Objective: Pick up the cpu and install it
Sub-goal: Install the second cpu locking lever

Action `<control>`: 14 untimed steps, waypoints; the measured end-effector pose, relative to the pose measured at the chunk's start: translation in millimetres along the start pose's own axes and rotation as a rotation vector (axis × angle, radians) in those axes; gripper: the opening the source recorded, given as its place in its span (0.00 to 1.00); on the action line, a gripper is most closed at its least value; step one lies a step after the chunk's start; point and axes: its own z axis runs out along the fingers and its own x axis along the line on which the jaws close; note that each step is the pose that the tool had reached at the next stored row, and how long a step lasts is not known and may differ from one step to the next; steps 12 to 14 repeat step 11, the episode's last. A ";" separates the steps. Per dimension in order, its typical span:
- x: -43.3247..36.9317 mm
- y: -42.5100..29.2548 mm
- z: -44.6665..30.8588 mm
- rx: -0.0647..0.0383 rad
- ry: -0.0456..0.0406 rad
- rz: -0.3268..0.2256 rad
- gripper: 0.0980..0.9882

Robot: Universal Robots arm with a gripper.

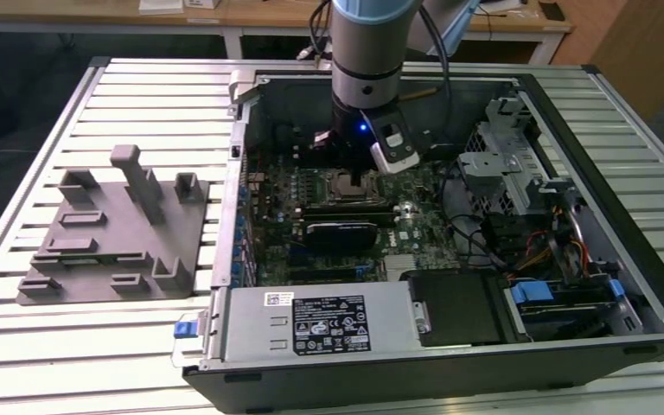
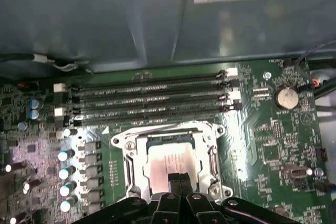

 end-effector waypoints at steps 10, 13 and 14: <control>0.4 3.0 1.7 0.012 -0.0013 -0.001 0.01; 0.4 3.0 1.7 0.012 -0.0013 -0.001 0.01; 0.4 3.0 1.7 0.012 -0.0013 -0.001 0.01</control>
